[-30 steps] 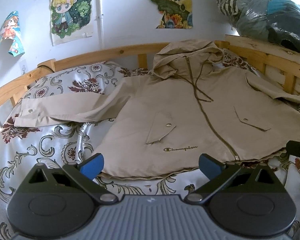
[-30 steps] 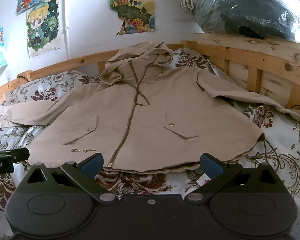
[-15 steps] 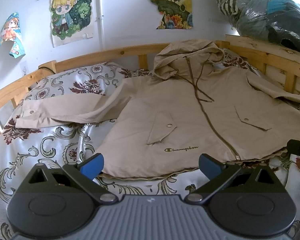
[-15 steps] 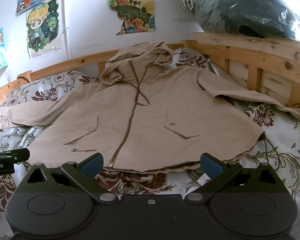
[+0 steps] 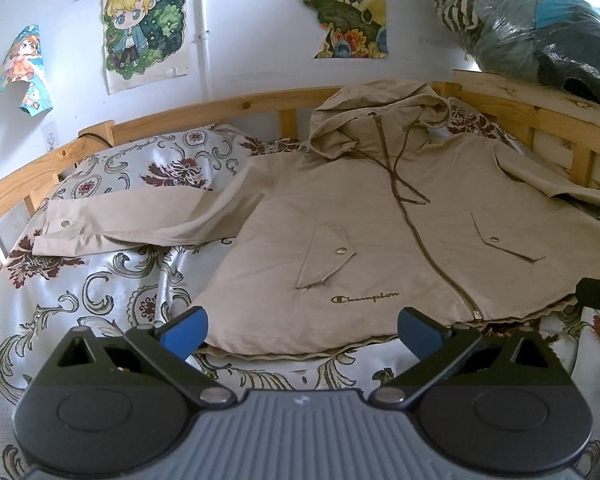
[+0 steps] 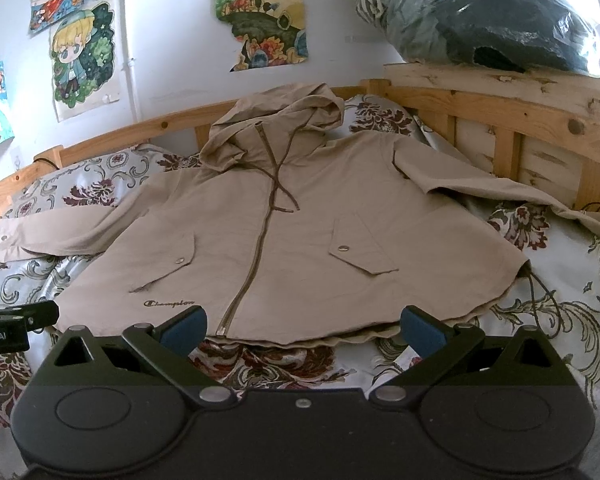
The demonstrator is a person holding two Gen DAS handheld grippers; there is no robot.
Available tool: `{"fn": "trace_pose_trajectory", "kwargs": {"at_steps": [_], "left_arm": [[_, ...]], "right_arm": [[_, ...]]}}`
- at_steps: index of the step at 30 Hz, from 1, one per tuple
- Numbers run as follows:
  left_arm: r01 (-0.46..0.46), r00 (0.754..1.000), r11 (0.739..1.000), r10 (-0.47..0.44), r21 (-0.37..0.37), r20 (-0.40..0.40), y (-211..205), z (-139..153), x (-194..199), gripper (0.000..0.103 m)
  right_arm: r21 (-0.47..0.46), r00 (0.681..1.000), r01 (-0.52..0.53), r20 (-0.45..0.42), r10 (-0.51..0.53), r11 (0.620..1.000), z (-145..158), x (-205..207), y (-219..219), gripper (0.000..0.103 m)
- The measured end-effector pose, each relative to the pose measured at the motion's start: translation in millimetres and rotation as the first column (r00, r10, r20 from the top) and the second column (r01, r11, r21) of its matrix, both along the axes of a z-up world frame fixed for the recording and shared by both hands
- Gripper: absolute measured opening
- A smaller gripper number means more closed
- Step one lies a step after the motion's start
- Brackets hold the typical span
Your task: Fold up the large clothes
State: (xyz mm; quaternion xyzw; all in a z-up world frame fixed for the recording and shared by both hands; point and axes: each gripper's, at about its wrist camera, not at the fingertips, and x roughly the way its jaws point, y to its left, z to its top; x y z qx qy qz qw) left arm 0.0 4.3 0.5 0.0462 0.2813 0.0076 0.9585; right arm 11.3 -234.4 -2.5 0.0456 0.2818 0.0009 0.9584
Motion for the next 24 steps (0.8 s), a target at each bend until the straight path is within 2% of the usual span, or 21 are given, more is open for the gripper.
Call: {"fn": "trace_pose_trajectory", "kwargs": {"at_steps": [24], "left_arm": [[-0.003, 1.000, 1.000, 0.003, 0.008, 0.007, 1.3, -0.5, -0.9, 0.102]], "right_arm": [[0.005, 1.000, 0.004, -0.007, -0.004, 1.000, -3.2, -0.1, -0.8, 0.102]]}}
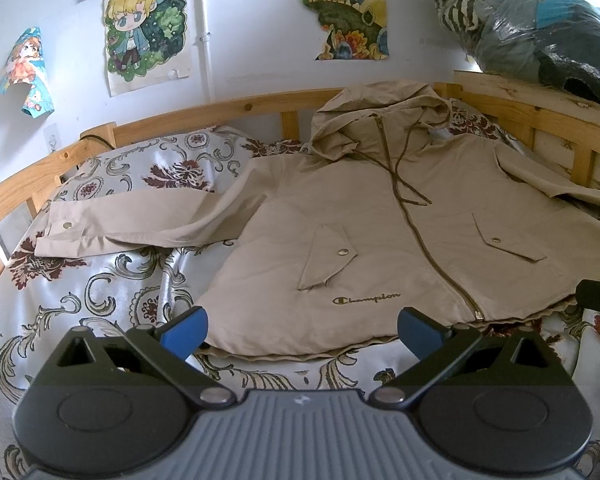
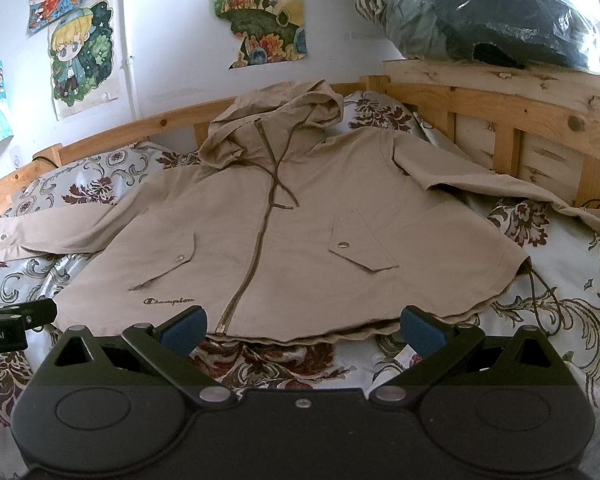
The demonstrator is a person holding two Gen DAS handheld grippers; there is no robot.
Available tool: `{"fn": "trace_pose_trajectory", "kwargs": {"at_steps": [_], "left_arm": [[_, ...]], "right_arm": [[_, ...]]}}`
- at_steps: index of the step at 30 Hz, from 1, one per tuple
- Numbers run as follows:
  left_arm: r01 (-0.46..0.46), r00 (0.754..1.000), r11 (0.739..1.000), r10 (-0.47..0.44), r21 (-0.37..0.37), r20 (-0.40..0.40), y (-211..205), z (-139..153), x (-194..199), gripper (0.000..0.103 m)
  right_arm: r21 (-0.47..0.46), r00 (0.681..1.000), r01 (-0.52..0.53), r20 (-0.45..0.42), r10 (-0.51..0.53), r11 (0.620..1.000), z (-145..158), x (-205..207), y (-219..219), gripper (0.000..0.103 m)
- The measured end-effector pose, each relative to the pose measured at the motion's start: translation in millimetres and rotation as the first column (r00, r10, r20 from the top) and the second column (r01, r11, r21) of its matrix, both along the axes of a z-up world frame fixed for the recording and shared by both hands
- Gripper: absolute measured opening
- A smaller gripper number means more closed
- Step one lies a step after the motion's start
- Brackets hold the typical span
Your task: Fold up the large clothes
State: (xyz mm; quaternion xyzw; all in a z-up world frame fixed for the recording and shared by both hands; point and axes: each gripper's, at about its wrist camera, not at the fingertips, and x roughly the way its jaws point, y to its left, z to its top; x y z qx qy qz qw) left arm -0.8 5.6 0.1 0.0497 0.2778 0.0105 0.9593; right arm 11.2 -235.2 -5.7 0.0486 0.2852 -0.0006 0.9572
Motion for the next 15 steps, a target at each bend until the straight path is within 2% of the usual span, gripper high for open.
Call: {"fn": "trace_pose_trajectory", "kwargs": {"at_steps": [3, 5, 9, 10, 12, 15], "left_arm": [[-0.012, 1.000, 1.000, 0.012, 0.003, 0.001, -1, 0, 1, 0.102], [-0.022, 1.000, 0.999, 0.022, 0.039, -0.003, -4, 2, 5, 0.102], [0.018, 1.000, 0.996, -0.018, 0.088, -0.006, -11, 18, 22, 0.102], [0.041, 0.999, 0.994, -0.041, 0.104, -0.004, -14, 24, 28, 0.102], [0.078, 0.997, 0.985, -0.078, 0.153, -0.006, -21, 36, 40, 0.102], [0.135, 0.991, 0.969, -0.135, 0.206, -0.017, -37, 51, 60, 0.102]], "right_arm": [[0.002, 1.000, 0.004, -0.008, -0.004, 1.000, -1, 1, -1, 0.102], [0.011, 0.999, 0.018, -0.038, -0.017, 1.000, 0, 4, -2, 0.102], [0.060, 0.991, 0.041, -0.128, -0.033, 0.997, 9, 16, -16, 0.102], [0.065, 0.991, 0.050, -0.129, -0.041, 0.997, 15, 18, -22, 0.102], [0.056, 0.994, 0.057, -0.091, -0.052, 0.997, 30, 18, -38, 0.102], [-0.044, 0.997, 0.082, 0.003, -0.082, 0.996, 58, 16, -68, 0.102]]}}
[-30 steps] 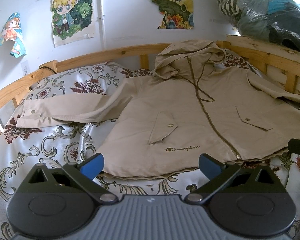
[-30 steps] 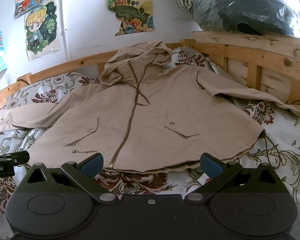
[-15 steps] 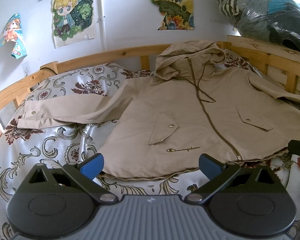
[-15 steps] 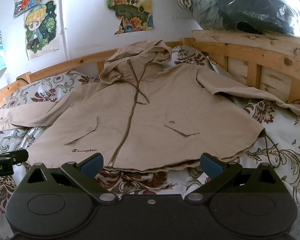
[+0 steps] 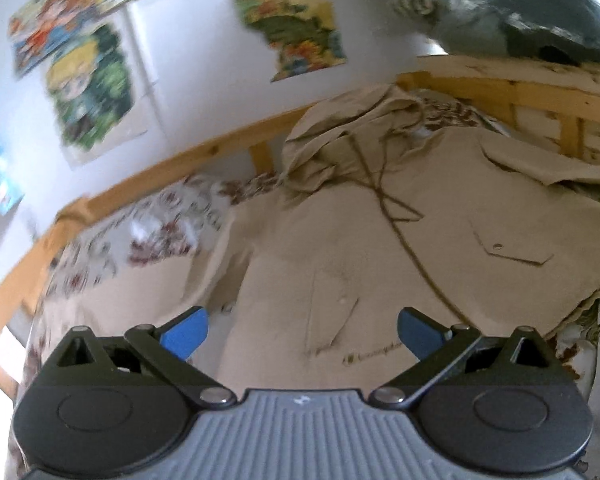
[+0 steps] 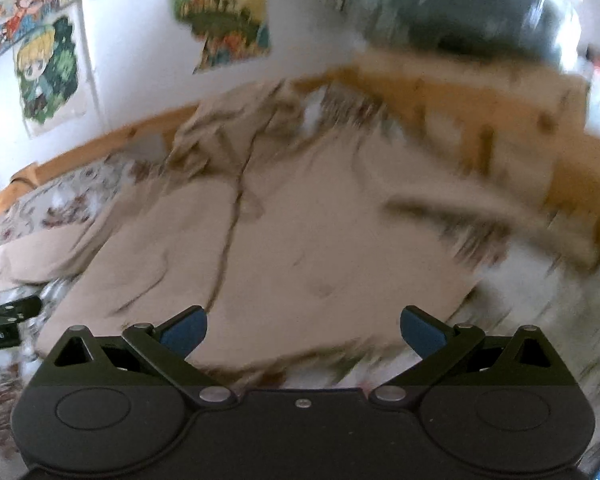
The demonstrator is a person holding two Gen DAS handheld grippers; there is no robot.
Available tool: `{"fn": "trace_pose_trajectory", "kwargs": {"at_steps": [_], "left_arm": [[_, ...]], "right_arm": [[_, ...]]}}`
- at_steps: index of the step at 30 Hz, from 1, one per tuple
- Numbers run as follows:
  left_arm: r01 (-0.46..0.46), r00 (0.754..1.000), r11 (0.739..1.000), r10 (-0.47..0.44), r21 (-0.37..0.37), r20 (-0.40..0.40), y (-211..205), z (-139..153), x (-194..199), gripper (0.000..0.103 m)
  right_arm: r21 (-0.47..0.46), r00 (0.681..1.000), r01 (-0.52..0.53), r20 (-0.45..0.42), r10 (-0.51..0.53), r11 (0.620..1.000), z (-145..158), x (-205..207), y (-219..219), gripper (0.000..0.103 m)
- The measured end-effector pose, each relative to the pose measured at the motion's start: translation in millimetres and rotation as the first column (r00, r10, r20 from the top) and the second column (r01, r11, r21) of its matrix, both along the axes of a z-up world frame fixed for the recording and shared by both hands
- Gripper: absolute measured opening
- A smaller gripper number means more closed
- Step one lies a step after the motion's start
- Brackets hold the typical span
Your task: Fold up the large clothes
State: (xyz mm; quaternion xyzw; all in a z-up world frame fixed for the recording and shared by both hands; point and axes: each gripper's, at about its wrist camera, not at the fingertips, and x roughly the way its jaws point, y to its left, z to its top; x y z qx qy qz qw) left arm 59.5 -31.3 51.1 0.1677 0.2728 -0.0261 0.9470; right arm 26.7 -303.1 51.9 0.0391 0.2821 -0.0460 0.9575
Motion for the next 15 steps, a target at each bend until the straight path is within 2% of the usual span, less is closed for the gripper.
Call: {"fn": "trace_pose_trajectory", "kwargs": {"at_steps": [2, 4, 6, 7, 8, 10, 12, 15], "left_arm": [[0.028, 1.000, 1.000, -0.028, -0.004, -0.007, -10, 4, 14, 0.102], [0.044, 0.999, 0.998, -0.044, -0.040, -0.017, -17, 2, 27, 0.102], [0.043, 0.998, 0.996, -0.045, -0.076, -0.033, -24, -8, 39, 0.102], [0.043, 0.998, 0.995, -0.047, -0.090, -0.047, -27, -14, 45, 0.102], [0.039, 0.997, 0.994, -0.046, -0.105, -0.065, -30, -21, 51, 0.102], [0.030, 0.993, 0.991, -0.045, -0.132, -0.112, -32, -35, 61, 0.102], [0.047, 0.988, 0.987, -0.069, -0.151, -0.141, -32, -46, 66, 0.102], [0.097, 0.983, 0.983, -0.119, -0.157, -0.139, -31, -59, 69, 0.102]], "right_arm": [[-0.108, 0.999, 0.026, 0.048, -0.021, 0.994, 12, -2, -20, 0.102], [-0.228, 0.995, 0.076, 0.079, -0.059, 0.971, 13, -3, -43, 0.102], [-0.280, 0.988, 0.155, 0.054, -0.146, 0.947, 6, -2, -67, 0.102], [-0.252, 0.983, 0.184, 0.039, -0.180, 0.950, 1, -2, -82, 0.102], [-0.185, 0.977, 0.211, 0.026, -0.210, 0.960, -3, -5, -96, 0.102], [0.032, 0.966, 0.259, -0.005, -0.259, 0.965, -17, -11, -126, 0.098], [0.208, 0.960, 0.280, -0.038, -0.279, 0.937, -31, -14, -145, 0.092], [0.306, 0.943, 0.325, -0.028, -0.333, 0.895, -42, -12, -153, 0.091]]}}
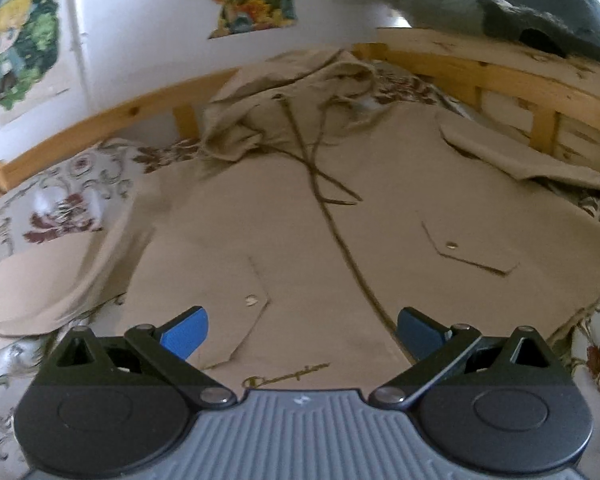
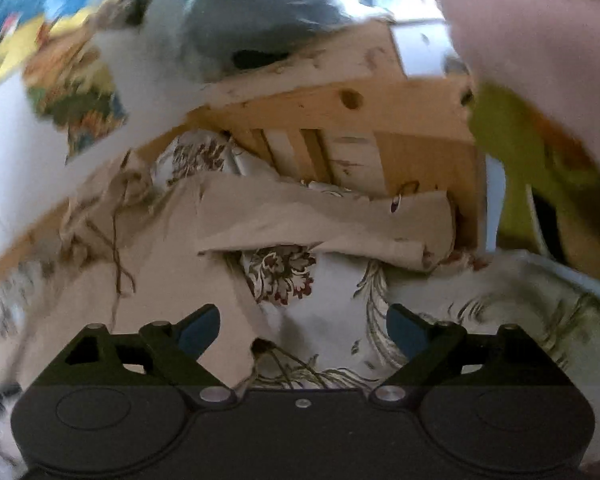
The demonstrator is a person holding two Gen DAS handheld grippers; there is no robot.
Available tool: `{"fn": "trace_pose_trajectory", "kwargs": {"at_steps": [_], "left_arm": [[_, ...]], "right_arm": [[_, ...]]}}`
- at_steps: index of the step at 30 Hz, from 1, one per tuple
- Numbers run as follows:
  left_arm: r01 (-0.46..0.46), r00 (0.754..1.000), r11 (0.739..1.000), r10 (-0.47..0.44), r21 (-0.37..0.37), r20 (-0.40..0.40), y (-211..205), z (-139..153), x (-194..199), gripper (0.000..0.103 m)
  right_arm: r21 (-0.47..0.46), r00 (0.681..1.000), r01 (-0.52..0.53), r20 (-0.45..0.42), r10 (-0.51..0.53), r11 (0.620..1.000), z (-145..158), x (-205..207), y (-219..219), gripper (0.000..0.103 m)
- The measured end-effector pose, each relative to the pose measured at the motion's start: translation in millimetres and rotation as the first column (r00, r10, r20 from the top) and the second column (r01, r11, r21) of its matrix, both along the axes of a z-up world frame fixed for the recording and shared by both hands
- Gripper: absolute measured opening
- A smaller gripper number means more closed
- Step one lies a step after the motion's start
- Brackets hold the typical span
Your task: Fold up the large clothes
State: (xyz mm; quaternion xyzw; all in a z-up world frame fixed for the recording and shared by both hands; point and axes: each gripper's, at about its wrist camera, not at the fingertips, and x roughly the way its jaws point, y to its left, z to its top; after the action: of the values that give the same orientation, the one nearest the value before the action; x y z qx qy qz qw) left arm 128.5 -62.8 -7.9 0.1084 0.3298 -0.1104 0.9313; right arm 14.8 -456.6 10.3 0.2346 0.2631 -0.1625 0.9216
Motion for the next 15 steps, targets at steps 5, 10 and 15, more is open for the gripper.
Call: {"fn": "trace_pose_trajectory", "kwargs": {"at_steps": [5, 10, 15], "left_arm": [[0.016, 1.000, 1.000, -0.016, 0.008, -0.005, 0, -3, 2, 0.102], [0.014, 1.000, 0.997, -0.013, 0.070, -0.007, -5, 2, 5, 0.102], [-0.011, 1.000, 0.998, 0.012, 0.059, -0.008, -1, 10, 3, 0.102]], "right_arm": [[0.139, 0.982, 0.181, 0.029, -0.186, 0.974, 0, 26, -14, 0.093], [0.354, 0.871, 0.451, 0.026, -0.491, 0.819, -19, 50, -27, 0.094], [0.432, 0.707, 0.604, 0.097, -0.700, 0.670, -33, 56, -27, 0.090]]}}
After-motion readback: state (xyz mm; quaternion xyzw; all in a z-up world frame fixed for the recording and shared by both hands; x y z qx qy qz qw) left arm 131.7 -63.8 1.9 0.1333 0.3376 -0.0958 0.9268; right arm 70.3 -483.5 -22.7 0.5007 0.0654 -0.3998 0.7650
